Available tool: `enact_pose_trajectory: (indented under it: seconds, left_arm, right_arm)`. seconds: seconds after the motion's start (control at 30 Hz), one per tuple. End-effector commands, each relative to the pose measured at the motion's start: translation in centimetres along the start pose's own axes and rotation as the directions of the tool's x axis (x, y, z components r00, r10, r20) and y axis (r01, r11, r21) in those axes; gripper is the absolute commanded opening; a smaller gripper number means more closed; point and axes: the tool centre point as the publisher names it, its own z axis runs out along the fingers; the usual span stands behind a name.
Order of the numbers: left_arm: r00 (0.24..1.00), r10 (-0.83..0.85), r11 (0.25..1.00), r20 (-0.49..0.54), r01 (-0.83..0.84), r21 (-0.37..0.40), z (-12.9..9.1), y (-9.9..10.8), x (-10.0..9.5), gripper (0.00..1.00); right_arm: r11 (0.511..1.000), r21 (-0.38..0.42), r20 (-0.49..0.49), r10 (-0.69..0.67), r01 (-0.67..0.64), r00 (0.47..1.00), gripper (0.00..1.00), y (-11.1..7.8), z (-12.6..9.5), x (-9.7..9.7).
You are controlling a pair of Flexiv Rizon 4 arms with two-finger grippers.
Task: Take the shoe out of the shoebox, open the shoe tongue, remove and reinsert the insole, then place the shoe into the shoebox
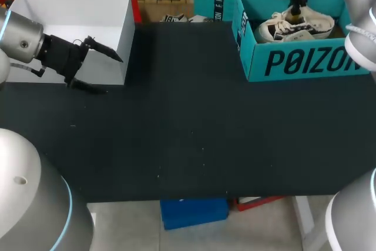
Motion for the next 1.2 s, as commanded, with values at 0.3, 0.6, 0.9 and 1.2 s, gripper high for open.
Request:
enact_pose_trajectory:
  seconds: [0.3,0.6,0.9,1.2]
  left_arm:
    - [1.0,0.002,1.0,0.003,-0.002,-0.005,0.1,-0.1,0.1,1.0]
    - [1.0,0.002,1.0,0.003,-0.002,-0.005,0.1,-0.1,0.1,1.0]
    - [1.0,0.002,1.0,0.003,-0.002,-0.005,0.1,-0.1,0.1,1.0]
    - [1.0,0.002,1.0,0.003,-0.002,-0.005,0.1,-0.1,0.1,1.0]
  right_arm:
    - [1.0,-0.012,-0.465,-0.021,0.018,0.885,0.0,0.5,1.3,-0.3]
    - [1.0,-0.001,-0.46,-0.009,0.009,0.888,1.0,0.0,0.3,-0.2]
    - [0.999,0.018,-0.429,0.038,-0.034,0.902,1.0,-1.6,-2.7,-0.2]
    - [0.996,0.052,-0.389,0.089,-0.075,0.917,1.0,-3.2,-6.3,0.0]
